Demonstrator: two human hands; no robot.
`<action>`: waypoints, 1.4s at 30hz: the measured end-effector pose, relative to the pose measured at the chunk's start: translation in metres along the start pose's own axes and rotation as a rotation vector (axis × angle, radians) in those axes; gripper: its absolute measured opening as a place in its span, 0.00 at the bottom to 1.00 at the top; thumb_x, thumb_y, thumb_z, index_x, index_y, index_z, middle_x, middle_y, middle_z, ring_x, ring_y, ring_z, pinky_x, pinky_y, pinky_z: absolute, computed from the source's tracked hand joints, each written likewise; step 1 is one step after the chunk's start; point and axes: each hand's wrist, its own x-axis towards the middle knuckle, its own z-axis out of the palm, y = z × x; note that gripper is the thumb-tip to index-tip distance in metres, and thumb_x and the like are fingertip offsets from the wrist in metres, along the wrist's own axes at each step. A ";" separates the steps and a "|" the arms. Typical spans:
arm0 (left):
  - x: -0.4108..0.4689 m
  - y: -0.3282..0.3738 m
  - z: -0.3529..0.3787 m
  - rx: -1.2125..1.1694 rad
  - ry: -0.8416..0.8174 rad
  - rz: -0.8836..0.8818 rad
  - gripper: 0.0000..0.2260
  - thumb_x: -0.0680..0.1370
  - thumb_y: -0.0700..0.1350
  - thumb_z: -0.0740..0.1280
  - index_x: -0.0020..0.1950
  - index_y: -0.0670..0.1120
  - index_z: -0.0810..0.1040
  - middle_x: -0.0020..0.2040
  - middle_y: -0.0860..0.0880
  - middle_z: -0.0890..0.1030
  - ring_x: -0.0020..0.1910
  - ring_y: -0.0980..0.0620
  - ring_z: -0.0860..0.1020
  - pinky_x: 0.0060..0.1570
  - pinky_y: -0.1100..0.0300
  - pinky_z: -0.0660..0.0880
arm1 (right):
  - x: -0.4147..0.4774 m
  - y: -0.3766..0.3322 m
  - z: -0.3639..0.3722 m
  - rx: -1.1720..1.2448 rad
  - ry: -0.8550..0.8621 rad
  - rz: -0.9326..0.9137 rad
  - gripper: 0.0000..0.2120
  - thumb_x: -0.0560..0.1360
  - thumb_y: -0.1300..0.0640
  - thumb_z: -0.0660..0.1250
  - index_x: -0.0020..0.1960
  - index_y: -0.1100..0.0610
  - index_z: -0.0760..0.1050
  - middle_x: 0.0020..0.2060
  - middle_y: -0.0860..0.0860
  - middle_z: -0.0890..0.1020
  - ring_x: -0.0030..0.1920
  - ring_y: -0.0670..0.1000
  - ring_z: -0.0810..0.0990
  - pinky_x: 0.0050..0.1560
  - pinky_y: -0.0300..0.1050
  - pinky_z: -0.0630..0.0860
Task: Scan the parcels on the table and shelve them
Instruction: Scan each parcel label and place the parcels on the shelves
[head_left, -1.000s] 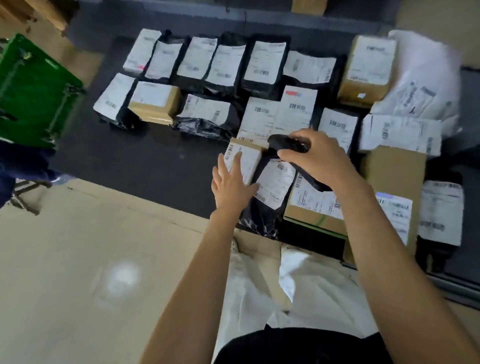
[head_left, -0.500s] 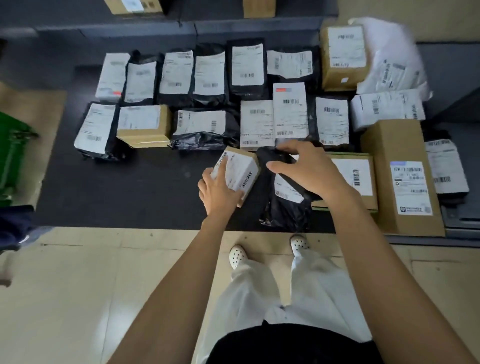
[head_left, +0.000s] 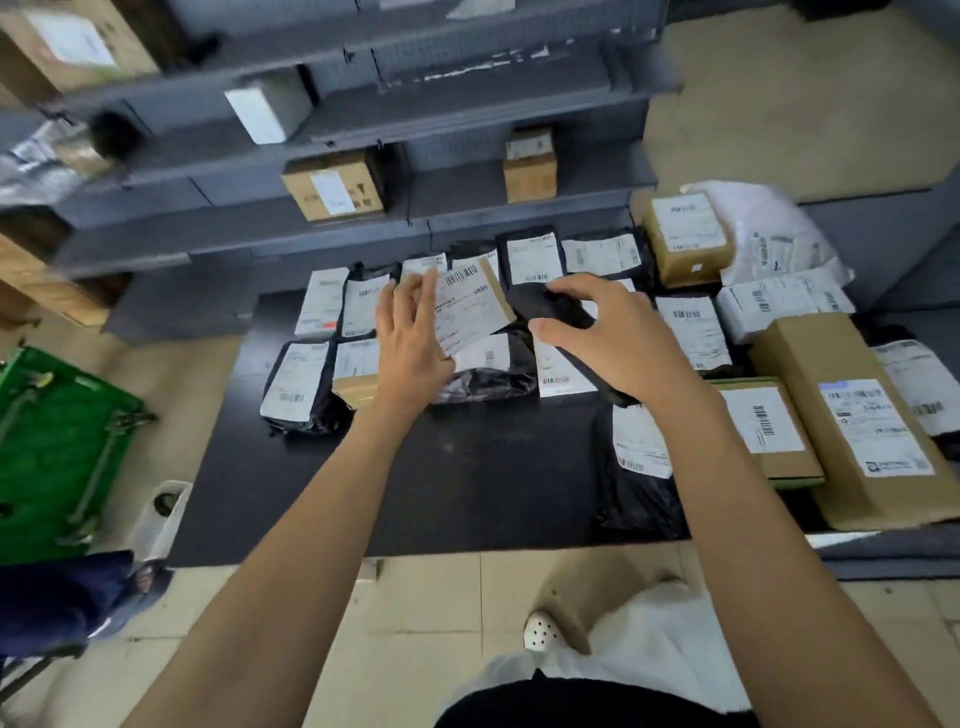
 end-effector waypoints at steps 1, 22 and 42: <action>0.016 -0.002 -0.011 0.038 0.028 0.063 0.45 0.66 0.41 0.76 0.79 0.41 0.58 0.68 0.40 0.65 0.68 0.39 0.62 0.71 0.39 0.61 | 0.000 -0.007 -0.003 0.010 0.028 -0.016 0.25 0.75 0.39 0.69 0.70 0.42 0.72 0.65 0.43 0.77 0.66 0.49 0.74 0.57 0.47 0.71; 0.115 0.011 -0.097 0.254 0.167 0.427 0.41 0.69 0.61 0.75 0.76 0.45 0.63 0.69 0.42 0.67 0.71 0.42 0.63 0.75 0.40 0.51 | 0.002 -0.048 -0.031 -0.016 0.214 -0.073 0.25 0.77 0.38 0.65 0.73 0.41 0.70 0.66 0.47 0.78 0.64 0.54 0.75 0.62 0.57 0.74; 0.092 0.031 -0.050 0.070 0.001 0.340 0.44 0.65 0.47 0.80 0.76 0.44 0.62 0.69 0.42 0.65 0.69 0.42 0.64 0.72 0.39 0.62 | -0.010 -0.011 -0.037 -0.002 0.245 0.032 0.26 0.75 0.37 0.67 0.71 0.41 0.71 0.65 0.46 0.78 0.65 0.52 0.75 0.62 0.55 0.74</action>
